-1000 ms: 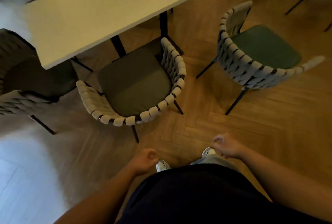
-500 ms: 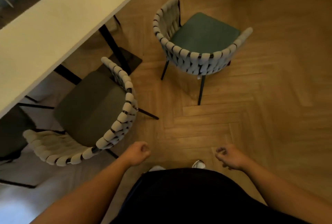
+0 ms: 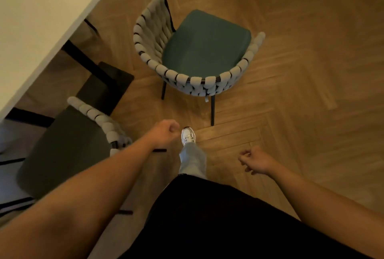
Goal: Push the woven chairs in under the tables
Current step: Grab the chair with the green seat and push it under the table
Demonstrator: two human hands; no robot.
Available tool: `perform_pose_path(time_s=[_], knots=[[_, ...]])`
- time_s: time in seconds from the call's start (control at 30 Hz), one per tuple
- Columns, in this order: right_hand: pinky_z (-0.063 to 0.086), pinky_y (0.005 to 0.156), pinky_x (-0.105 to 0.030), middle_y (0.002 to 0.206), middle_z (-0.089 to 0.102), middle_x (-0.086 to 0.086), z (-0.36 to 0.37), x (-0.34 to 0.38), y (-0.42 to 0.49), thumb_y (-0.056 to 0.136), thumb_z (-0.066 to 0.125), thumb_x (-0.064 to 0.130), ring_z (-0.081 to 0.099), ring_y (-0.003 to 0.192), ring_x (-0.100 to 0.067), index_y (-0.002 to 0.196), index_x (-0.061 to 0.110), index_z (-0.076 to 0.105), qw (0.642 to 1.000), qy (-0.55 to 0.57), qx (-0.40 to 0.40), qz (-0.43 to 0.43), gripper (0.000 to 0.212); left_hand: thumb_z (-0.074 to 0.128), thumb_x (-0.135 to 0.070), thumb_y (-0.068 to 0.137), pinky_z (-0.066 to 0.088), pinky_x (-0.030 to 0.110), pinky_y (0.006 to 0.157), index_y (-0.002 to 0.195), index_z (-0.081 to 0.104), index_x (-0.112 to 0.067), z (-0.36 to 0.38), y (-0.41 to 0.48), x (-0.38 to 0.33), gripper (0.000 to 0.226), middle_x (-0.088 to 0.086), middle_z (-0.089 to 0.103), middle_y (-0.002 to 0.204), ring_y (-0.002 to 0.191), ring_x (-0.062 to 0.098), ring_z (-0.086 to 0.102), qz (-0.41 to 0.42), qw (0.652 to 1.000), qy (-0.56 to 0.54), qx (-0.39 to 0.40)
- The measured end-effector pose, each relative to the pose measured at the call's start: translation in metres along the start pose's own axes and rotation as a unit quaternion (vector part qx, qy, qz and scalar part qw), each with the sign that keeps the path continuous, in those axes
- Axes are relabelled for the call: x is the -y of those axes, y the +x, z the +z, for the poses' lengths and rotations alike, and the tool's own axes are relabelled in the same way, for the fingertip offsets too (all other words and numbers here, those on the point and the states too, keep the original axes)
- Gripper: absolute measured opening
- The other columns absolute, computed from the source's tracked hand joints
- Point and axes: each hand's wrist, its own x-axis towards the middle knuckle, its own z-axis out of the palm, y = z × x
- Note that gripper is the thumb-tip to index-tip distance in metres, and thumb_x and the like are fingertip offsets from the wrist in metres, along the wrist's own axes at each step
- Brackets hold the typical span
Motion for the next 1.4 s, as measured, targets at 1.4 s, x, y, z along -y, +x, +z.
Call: perform_pose_path(time_s=[1.4], knots=[[0.059, 0.073, -0.063, 0.129, 0.061, -0.02, -0.066, 0.239, 0.268, 0.094, 0.064, 0.013, 0.065, 0.107, -0.04, 0.138, 0.012, 0.047, 0.777, 0.594, -0.066, 0.198, 0.047, 0.005, -0.102, 0.056, -0.001, 0.069, 0.115, 0.151, 0.026, -0.048, -0.22, 0.3, 0.021, 0.112, -0.012, 0.032, 0.161, 0.152, 0.022, 0.015, 0.03, 0.823, 0.549, 0.144]])
